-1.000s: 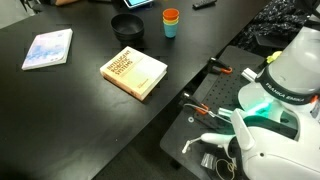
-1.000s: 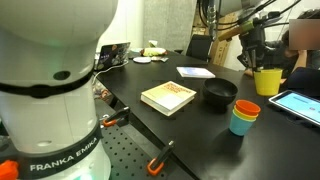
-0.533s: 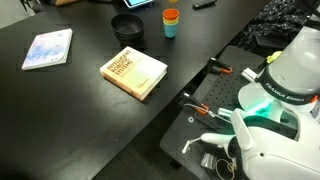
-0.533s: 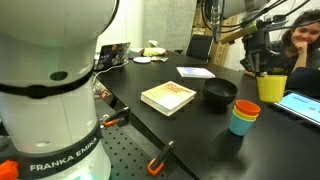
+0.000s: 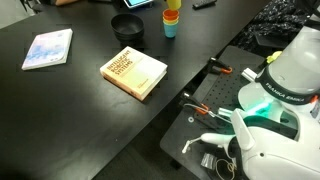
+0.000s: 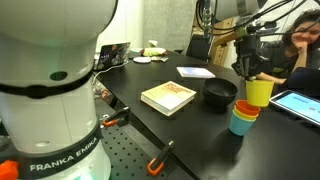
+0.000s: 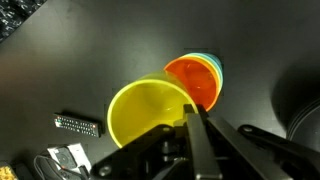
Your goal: Stack the four cups together.
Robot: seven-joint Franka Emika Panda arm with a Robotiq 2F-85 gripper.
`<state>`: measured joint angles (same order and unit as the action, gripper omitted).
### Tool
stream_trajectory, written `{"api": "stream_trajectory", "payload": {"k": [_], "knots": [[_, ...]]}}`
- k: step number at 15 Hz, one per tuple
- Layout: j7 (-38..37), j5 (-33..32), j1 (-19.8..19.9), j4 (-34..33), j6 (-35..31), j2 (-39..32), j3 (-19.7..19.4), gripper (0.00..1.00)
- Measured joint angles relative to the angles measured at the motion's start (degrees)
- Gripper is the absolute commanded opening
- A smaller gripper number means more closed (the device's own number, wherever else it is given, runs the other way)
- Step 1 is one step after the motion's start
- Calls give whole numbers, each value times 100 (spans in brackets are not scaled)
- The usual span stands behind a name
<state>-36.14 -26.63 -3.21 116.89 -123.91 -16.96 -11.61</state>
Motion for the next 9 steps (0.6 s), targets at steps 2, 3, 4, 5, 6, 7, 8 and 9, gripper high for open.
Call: {"api": "stream_trajectory", "payload": {"k": [2,3,4,5,6,7,8,9], "knots": [[0,108,6,64,-11,0,39,3],[3,151,14,96,-26,0,57,3],[6,213,28,128,-43,-1,78,3],[10,284,40,157,-72,-1,95,3],[13,340,51,182,-118,-1,113,3],[14,384,58,204,-170,-1,128,3],[15,422,61,218,-237,-1,142,3],[17,453,61,231,-329,0,155,3]]}}
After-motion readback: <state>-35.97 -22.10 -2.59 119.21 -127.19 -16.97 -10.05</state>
